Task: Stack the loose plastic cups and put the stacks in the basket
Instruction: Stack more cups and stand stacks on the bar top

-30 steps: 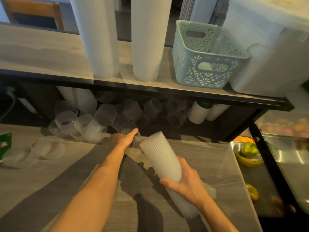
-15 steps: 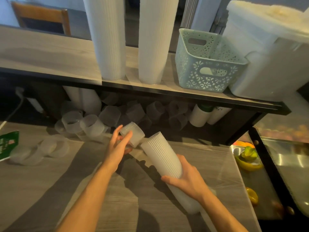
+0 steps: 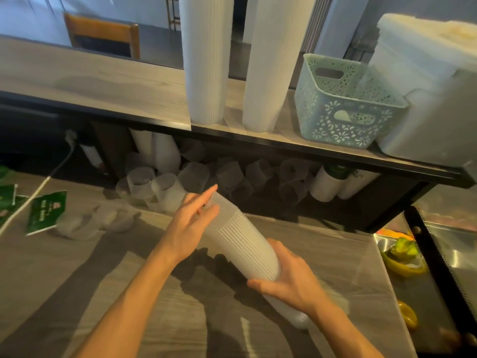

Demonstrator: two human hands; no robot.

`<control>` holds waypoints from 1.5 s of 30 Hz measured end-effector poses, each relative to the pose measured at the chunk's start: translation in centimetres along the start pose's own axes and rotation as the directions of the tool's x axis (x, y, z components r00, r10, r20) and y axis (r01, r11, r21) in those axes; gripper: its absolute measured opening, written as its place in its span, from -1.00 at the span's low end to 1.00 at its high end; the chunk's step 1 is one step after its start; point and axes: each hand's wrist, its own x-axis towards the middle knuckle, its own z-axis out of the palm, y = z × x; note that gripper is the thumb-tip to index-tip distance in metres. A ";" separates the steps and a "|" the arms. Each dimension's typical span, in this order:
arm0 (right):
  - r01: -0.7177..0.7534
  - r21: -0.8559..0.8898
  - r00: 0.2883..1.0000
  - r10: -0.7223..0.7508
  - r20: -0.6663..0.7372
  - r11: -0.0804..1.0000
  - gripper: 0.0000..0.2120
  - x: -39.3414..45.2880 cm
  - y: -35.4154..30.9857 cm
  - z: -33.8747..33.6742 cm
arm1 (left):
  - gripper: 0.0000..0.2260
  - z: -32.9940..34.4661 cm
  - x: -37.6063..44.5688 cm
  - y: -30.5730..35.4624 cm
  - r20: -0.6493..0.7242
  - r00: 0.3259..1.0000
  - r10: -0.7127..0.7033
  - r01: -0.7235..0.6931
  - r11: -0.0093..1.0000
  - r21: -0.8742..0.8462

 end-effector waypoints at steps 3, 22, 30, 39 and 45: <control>0.014 0.003 1.000 -0.014 -0.002 1.000 -0.17 -0.3 -0.2 0.2 | -0.44 -0.1 -0.4 -0.4 0.010 1.000 0.002 -0.002 1.000 0.026; -0.050 0.111 0.998 0.055 -0.041 0.993 -0.14 -1.6 1.1 0.8 | -0.41 3.2 -0.5 0.8 0.128 0.991 -0.036 0.015 0.987 0.160; -0.054 0.085 0.998 0.057 -0.027 0.995 -0.14 -0.9 0.6 0.8 | -0.47 -0.6 3.2 -3.1 -0.354 0.934 0.041 0.120 0.900 0.420; -0.069 0.063 0.997 0.068 0.024 0.996 -0.13 -0.1 -0.9 1.4 | -0.31 -6.5 9.3 -4.7 -0.222 0.972 -0.079 0.235 0.263 0.936; -0.133 0.084 0.990 0.129 0.048 0.988 -0.06 0.0 -2.1 2.4 | -0.49 -7.1 11.3 -3.7 -0.038 0.973 -0.229 0.050 0.047 0.998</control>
